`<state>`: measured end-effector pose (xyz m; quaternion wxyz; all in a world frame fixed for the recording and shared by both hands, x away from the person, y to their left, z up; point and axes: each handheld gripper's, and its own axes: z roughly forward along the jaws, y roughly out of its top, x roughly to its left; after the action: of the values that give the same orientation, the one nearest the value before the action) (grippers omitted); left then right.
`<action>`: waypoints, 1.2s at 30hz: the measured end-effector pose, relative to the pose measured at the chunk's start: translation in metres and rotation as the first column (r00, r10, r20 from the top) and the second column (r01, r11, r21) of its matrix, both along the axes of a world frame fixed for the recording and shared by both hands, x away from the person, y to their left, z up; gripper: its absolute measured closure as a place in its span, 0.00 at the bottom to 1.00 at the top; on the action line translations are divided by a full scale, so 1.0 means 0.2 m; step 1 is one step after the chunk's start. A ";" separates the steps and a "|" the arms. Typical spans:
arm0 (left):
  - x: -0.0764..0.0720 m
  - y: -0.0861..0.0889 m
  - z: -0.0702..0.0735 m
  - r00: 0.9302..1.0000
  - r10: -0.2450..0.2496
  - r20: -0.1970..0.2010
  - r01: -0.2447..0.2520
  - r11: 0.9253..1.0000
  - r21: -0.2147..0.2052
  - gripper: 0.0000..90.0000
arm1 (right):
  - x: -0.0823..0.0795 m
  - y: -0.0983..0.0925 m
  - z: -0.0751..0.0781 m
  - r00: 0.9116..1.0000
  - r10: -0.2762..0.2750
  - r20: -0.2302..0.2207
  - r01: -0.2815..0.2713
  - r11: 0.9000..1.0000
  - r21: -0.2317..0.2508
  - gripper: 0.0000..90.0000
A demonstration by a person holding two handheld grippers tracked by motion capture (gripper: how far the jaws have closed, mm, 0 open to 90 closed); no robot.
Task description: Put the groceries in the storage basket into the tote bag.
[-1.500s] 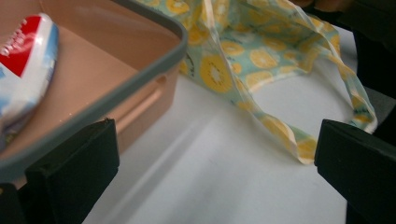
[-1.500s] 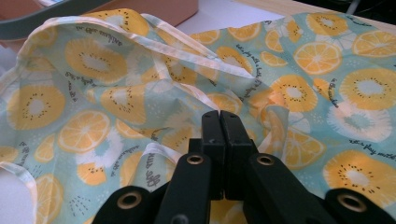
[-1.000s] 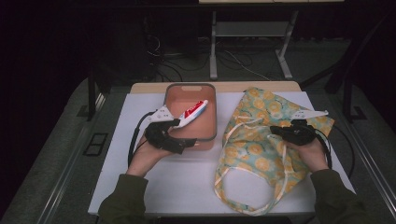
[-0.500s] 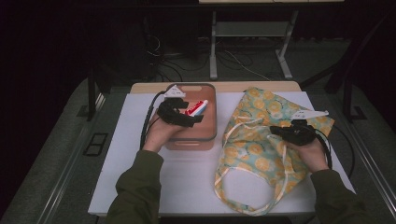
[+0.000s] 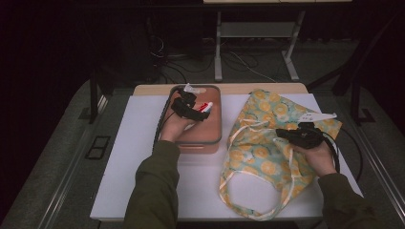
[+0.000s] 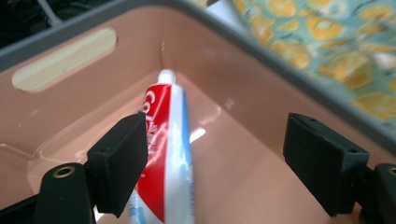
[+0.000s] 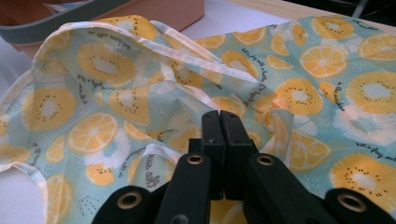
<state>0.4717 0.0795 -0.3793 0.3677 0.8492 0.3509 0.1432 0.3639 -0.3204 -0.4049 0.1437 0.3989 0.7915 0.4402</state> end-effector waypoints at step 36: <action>0.08 -0.07 -0.20 0.973 0.043 -0.225 -0.004 0.985 0.170 0.80 | 0.00 -0.01 0.00 1.000 0.006 0.001 -0.006 1.000 0.009 0.99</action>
<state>0.4881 0.0652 -0.4192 0.2499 0.8839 0.3874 0.0782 0.3637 -0.3227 -0.4058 0.1409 0.3969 0.7906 0.4444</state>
